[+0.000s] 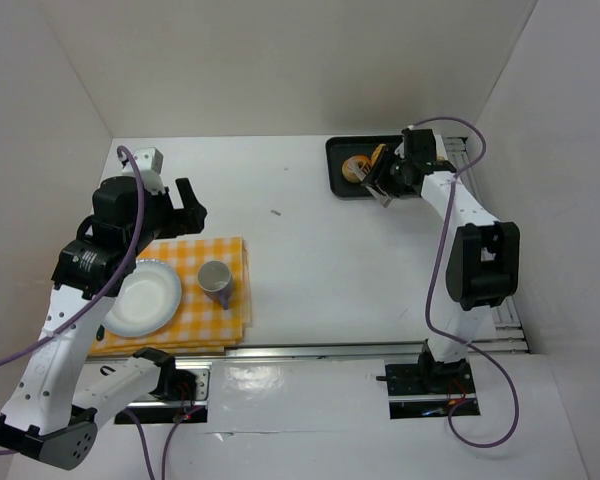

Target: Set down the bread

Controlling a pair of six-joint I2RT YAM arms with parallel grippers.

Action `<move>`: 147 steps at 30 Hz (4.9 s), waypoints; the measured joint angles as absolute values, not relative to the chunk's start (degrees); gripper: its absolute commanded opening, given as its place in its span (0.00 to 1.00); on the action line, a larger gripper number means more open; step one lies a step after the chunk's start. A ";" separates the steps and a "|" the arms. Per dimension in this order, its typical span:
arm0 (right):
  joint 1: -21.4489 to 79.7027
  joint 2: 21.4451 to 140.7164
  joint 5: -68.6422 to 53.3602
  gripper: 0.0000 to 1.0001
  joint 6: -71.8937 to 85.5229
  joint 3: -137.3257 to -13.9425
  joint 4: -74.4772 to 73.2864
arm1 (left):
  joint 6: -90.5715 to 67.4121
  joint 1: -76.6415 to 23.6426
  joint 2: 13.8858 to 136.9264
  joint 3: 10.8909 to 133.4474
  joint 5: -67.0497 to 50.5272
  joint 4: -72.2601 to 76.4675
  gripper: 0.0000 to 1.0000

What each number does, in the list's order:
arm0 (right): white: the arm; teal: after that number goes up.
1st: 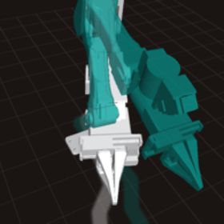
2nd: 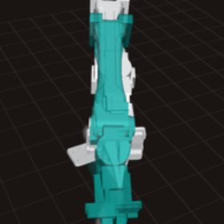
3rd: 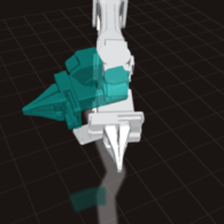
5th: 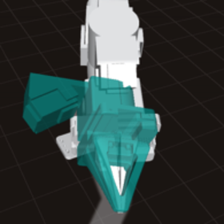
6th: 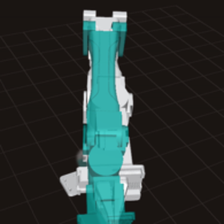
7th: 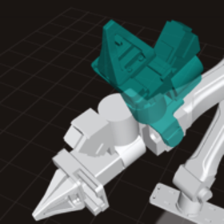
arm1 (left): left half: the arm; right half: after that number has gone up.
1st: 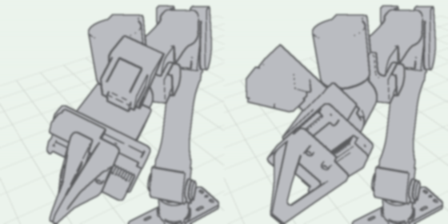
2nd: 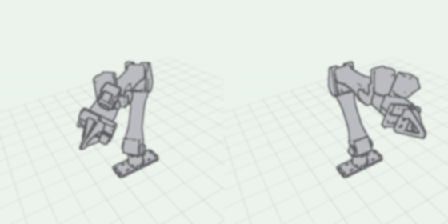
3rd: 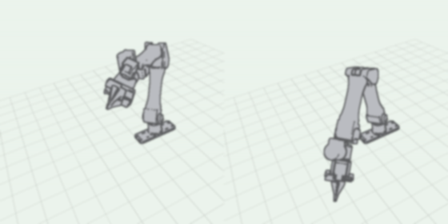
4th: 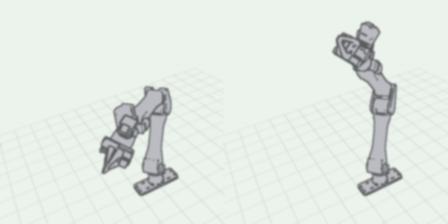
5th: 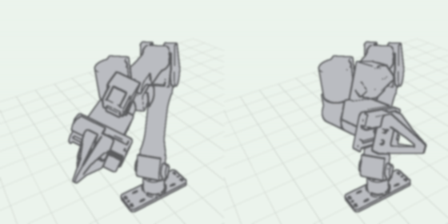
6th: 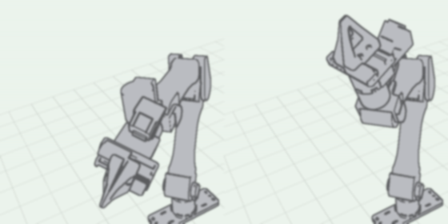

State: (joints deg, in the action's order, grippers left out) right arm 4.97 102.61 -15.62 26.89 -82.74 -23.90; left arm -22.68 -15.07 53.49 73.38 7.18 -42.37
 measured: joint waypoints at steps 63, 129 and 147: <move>1.89 108.55 -15.27 0.55 40.21 -76.62 -9.13 | -22.68 -15.07 53.69 73.38 5.89 -42.33 0.99; 56.69 129.64 -24.88 0.06 25.41 -115.87 -22.68 | -25.74 -15.07 52.60 89.62 11.31 -46.02 0.99; 58.37 130.98 -24.03 0.54 24.16 -117.89 -25.36 | -25.74 -15.07 52.23 89.69 11.70 -47.13 0.99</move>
